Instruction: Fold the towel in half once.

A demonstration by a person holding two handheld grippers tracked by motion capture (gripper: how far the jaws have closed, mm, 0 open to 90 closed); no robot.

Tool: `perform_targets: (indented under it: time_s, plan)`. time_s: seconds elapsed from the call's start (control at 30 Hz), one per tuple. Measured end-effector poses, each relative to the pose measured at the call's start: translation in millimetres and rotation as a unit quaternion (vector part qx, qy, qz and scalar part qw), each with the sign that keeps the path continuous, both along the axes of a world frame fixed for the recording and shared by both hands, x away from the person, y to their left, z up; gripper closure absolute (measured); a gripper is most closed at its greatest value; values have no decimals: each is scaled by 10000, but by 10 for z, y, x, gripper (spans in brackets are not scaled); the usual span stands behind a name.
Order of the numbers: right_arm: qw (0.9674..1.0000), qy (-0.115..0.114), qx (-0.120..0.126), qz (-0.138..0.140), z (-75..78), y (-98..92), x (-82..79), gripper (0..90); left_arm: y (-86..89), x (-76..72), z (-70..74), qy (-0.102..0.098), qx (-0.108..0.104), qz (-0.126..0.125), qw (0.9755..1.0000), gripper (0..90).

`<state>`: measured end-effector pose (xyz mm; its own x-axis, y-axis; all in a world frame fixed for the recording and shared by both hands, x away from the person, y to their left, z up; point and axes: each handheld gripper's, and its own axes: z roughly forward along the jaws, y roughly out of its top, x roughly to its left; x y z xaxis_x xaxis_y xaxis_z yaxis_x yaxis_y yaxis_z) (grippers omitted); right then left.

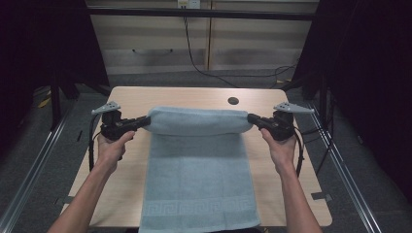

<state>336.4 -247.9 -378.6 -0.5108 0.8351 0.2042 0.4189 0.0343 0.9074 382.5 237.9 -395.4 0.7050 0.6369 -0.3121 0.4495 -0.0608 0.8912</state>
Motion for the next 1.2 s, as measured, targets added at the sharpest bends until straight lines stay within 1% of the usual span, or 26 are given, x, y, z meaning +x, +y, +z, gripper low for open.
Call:
perform_targets:
  time_s: [0.07, 0.1, 0.17, 0.2, 0.27, 0.3, 0.33, 0.37, 0.4, 0.47, 0.5, 0.57, 0.67, 0.7, 0.73, 0.8, 0.83, 0.87, 0.9, 0.93, 0.97, 1.0, 1.07, 1.13, 1.17, 1.2]
  plan:
    - [9999, -147, 23, 67, 122, -8, -95, 883, 19, -120, 114, -186, -123, -134, 9997, 855]
    - [9997, -233, 4, 92, 181, -13, -140, 883, 13, -187, 180, -264, -152, -119, 9995, 855]
    - [9992, -366, 38, 136, 293, -22, -233, 882, 16, -310, 316, -418, -170, -285, 9986, 855]
    - [9989, -432, 57, 150, 341, -29, -284, 883, 16, -381, 377, -489, -141, -323, 9982, 854]
    - [9983, -541, 119, 181, 403, -52, -404, 883, 47, -550, 461, -699, 14, -468, 9965, 851]
    - [9979, -597, 160, 213, 411, -67, -475, 883, 75, -629, 467, -706, -1, -496, 9963, 850]
    - [9979, -579, 126, 260, 397, -74, -537, 883, 94, -714, 447, -685, 66, -601, 9958, 851]
    - [9981, -512, 25, 333, 353, -72, -605, 882, 98, -755, 420, -722, 185, -609, 9954, 851]
    - [9982, -457, -22, 378, 314, -68, -643, 882, 100, -801, 370, -663, 294, -599, 9956, 851]
    - [9984, -300, -111, 469, 180, -49, -744, 883, 106, -899, 214, -468, 210, -677, 9964, 851]
    - [9983, -237, -118, 528, 89, -45, -813, 882, 108, -941, 161, -422, 243, -673, 9965, 851]
    - [9981, -150, -120, 594, -34, -46, -923, 882, 130, -1074, 22, -331, 208, -810, 9959, 850]
    - [9974, 38, 54, 724, -237, -76, -1140, 881, 191, -1263, -225, -30, 159, -902, 9958, 850]
    - [9969, 112, 61, 774, -307, -76, -1206, 880, 208, -1329, -308, 38, 178, -895, 9958, 849]
    - [9965, 190, -8, 811, -369, -75, -1276, 879, 223, -1395, -384, 75, 215, -974, 9950, 848]
    - [9956, 348, -13, 865, -481, -72, -1401, 871, 242, -1484, -531, 258, 295, -1047, 9937, 838]
    - [9952, 378, -78, 894, -527, -72, -1457, 858, 250, -1509, -600, 378, 287, -1121, 9926, 834]
    - [9949, 389, -72, 926, -568, -72, -1519, 835, 260, -1537, -656, 442, 385, -1105, 9921, 833]
    - [9946, 425, -19, 948, -612, -76, -1569, 807, 280, -1564, -699, 496, 393, -1114, 9918, 824]
    - [9946, 487, -9, 917, -648, -85, -1613, 776, 302, -1587, -729, 519, 412, -1210, 9904, 810]
    - [9942, 517, 22, 943, -673, -100, -1652, 766, 315, -1617, -748, 523, 441, -1208, 9903, 796]
    - [9941, 546, 56, 932, -690, -120, -1686, 747, 337, -1642, -759, 579, 362, -1187, 9906, 780]
    - [9947, 565, 84, 859, -699, -171, -1728, 725, 380, -1676, -760, 605, 178, -1266, 9900, 752]
    - [9947, 561, 249, 829, -699, -192, -1719, 704, 406, -1688, -747, 554, 89, -1253, 9905, 719]
    - [9943, 569, 258, 860, -700, -180, -1697, 696, 424, -1672, -740, 549, 30, -1274, 9903, 705]
    - [9943, 573, 185, 885, -702, -152, -1667, 681, 433, -1655, -726, 510, 52, -1167, 9918, 690]
